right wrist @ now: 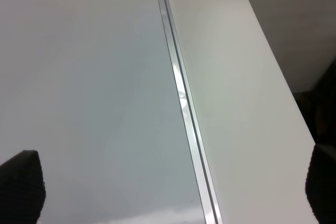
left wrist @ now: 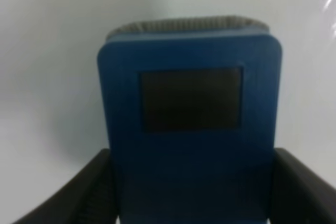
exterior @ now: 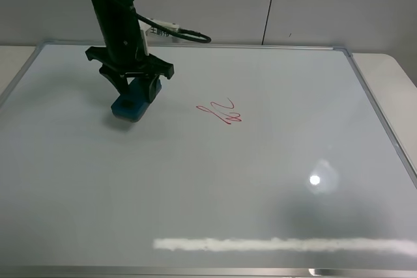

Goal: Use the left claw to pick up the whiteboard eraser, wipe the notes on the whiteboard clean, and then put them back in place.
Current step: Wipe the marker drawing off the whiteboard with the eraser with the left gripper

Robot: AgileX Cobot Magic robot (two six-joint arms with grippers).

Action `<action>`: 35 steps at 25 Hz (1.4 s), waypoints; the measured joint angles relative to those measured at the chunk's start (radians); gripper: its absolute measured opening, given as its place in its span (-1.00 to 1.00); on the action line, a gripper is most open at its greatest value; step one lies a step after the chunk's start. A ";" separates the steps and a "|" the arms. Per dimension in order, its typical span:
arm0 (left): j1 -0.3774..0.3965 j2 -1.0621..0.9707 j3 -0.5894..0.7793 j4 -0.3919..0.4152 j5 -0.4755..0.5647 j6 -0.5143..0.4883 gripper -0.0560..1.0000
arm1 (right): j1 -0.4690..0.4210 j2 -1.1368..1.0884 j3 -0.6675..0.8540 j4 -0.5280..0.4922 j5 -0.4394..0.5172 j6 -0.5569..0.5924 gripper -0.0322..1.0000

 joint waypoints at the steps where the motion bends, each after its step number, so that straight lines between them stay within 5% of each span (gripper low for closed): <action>1: -0.015 0.019 -0.030 0.012 0.015 -0.004 0.16 | 0.000 0.000 0.000 0.000 0.000 0.000 0.98; 24: -0.165 0.331 -0.499 0.020 0.121 0.008 0.16 | 0.000 0.000 0.000 0.000 0.000 0.000 0.98; 35: -0.178 0.413 -0.547 0.015 0.123 0.008 0.16 | 0.000 0.000 0.000 0.000 0.000 0.000 0.98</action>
